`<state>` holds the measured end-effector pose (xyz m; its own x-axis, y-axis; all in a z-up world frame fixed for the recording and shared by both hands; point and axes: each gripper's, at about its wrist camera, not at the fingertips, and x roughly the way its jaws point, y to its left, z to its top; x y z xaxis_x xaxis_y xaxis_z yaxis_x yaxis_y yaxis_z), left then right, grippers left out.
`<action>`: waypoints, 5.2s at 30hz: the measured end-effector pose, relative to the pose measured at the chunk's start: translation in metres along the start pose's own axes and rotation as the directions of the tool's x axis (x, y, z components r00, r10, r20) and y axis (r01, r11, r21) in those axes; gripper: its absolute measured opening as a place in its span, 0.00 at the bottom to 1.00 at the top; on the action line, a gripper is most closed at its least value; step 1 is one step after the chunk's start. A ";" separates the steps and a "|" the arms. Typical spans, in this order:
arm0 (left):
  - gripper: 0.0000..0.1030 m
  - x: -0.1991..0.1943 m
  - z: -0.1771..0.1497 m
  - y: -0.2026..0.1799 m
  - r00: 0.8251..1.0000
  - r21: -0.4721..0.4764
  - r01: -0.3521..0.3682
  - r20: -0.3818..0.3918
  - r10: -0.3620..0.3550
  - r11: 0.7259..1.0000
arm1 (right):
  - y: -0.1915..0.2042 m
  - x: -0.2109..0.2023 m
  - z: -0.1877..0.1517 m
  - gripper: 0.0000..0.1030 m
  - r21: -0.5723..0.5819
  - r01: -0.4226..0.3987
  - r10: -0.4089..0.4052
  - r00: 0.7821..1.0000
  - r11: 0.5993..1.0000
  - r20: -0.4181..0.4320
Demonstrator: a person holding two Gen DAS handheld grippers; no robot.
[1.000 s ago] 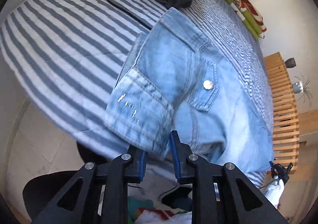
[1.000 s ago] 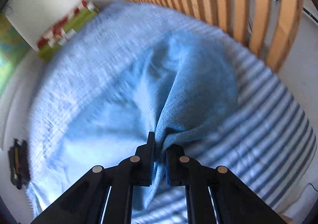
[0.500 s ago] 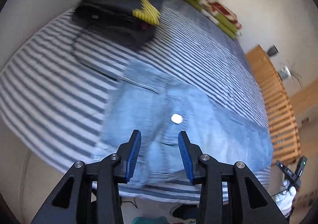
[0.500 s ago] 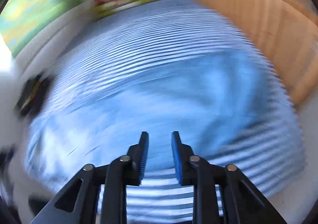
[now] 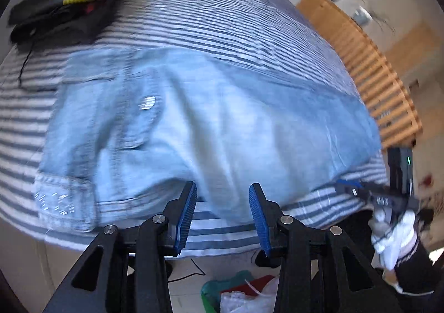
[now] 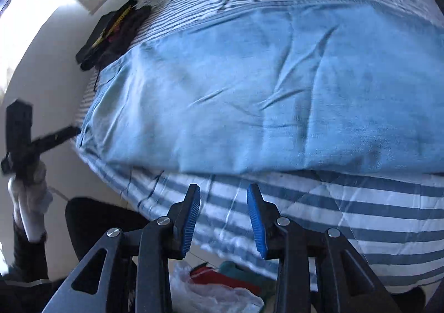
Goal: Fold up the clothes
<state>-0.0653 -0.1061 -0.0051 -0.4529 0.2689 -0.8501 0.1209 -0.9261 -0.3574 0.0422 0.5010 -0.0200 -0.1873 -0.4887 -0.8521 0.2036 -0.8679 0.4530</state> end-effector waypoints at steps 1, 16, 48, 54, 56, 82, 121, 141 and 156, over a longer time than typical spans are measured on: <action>0.42 0.005 -0.001 -0.016 1.000 0.043 0.004 -0.007 -0.003 0.999 | -0.003 0.004 0.004 0.31 0.027 -0.012 0.012 1.000 1.000 0.010; 0.65 0.114 -0.013 -0.192 0.987 0.581 -0.104 -0.043 0.158 0.807 | -0.029 -0.046 0.051 0.07 0.191 -0.148 0.116 0.979 0.971 0.170; 0.65 0.274 0.203 -0.295 0.969 0.695 -0.064 -0.129 0.212 0.717 | -0.322 -0.209 0.147 0.34 0.405 0.220 -0.344 0.900 0.887 0.266; 0.66 0.257 0.196 -0.214 0.951 0.643 -0.100 -0.164 0.263 0.759 | -0.355 -0.152 0.206 0.34 0.557 0.290 -0.406 0.909 0.778 0.095; 0.66 0.252 0.193 -0.202 0.953 0.635 -0.092 -0.168 0.254 0.767 | -0.367 -0.147 0.211 0.34 0.597 0.264 -0.387 0.918 0.757 0.085; 0.04 0.181 0.178 -0.168 0.988 0.615 -0.048 -0.088 0.128 0.787 | -0.340 -0.202 0.197 0.01 0.647 0.365 -0.572 0.809 0.669 0.135; 0.11 0.204 0.192 -0.163 0.943 0.482 -0.224 -0.110 0.312 0.847 | -0.376 -0.251 0.020 0.06 0.570 0.092 -0.429 0.758 0.816 0.492; 0.16 0.211 0.125 -0.305 0.976 0.664 -0.024 -0.146 0.162 0.747 | -0.425 -0.212 0.020 0.03 0.773 -0.028 -0.428 0.821 0.633 0.379; 0.16 0.199 0.129 -0.230 0.972 0.554 -0.051 -0.163 0.168 0.831 | -0.277 -0.188 0.086 0.19 0.441 -0.111 -0.170 0.818 0.891 0.549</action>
<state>-0.2972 0.1260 -0.0426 -0.2757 0.1490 -0.9496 -0.3660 -0.9298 -0.0396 -0.0622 0.8260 0.0373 -0.7156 -0.3013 -0.6303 -0.2215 -0.7578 0.6137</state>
